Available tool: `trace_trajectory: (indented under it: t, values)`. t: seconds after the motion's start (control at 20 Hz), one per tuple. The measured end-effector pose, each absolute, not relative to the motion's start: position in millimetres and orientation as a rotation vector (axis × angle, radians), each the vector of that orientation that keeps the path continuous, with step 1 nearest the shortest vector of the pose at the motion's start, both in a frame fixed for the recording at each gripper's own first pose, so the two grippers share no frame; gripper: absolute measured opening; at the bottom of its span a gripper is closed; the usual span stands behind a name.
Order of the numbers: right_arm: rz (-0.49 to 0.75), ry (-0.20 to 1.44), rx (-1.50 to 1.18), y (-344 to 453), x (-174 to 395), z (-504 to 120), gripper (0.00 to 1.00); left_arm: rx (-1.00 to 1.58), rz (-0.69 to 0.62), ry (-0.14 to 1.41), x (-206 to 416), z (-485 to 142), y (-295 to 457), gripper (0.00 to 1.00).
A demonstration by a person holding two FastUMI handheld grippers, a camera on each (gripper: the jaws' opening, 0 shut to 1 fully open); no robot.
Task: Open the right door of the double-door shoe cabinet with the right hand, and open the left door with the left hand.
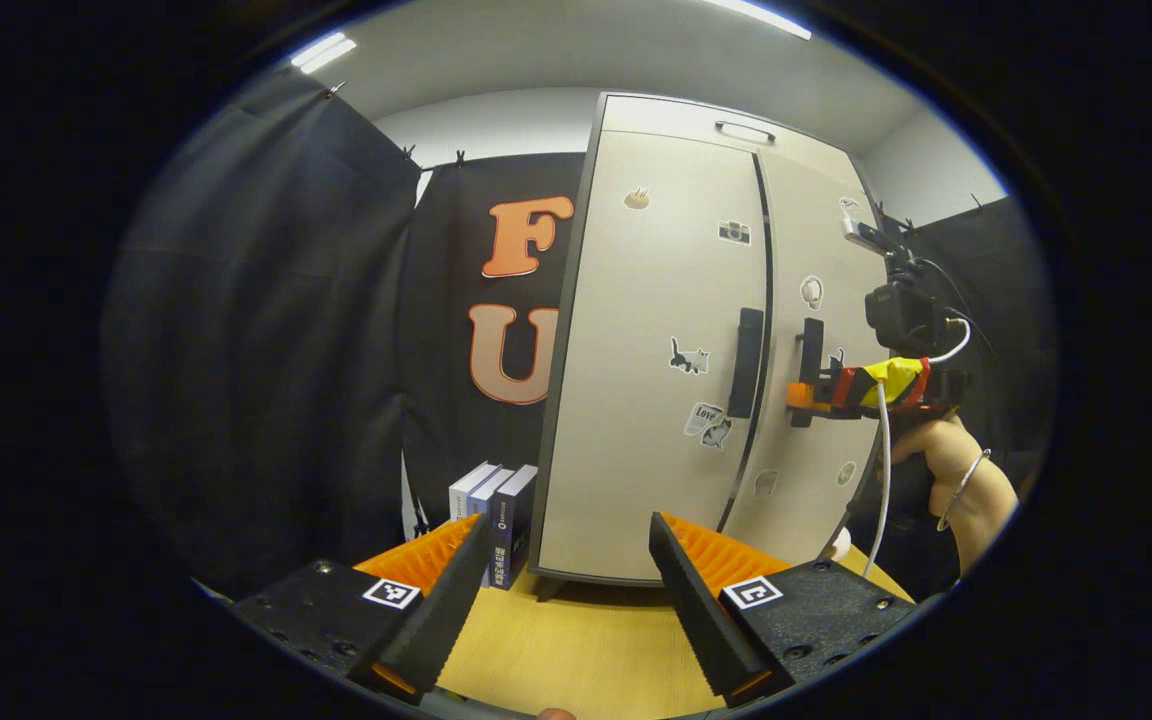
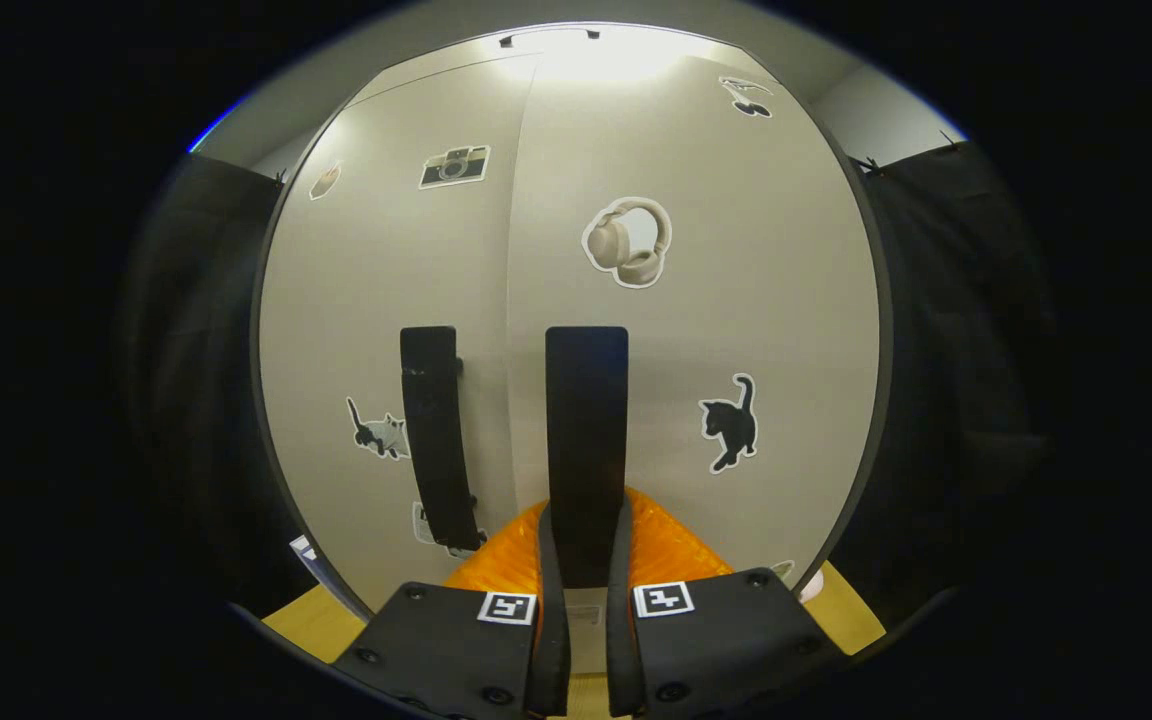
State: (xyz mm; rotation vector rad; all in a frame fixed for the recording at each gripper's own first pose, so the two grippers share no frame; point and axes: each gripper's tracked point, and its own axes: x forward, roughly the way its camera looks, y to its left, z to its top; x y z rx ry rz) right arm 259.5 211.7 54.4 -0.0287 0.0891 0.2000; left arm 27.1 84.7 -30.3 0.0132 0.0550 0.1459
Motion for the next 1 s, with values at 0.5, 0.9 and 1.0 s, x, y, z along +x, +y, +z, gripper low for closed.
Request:
trace_trajectory:
  t: [0.5,0.9,1.0]
  values:
    - [0.243,0.116,-0.003,197.3,230.4,55.5,0.23,0.018,0.156,0.044,-3.0,-22.7,70.6,0.95]
    - [0.253,0.112,-0.02,183.4,218.1,57.6,0.23,0.027,0.152,0.03,-26.1,-15.1,58.6,0.92]
    - [0.257,0.108,-0.021,180.5,215.7,57.8,0.23,0.028,0.152,0.03,-29.1,-14.1,56.3,0.95]
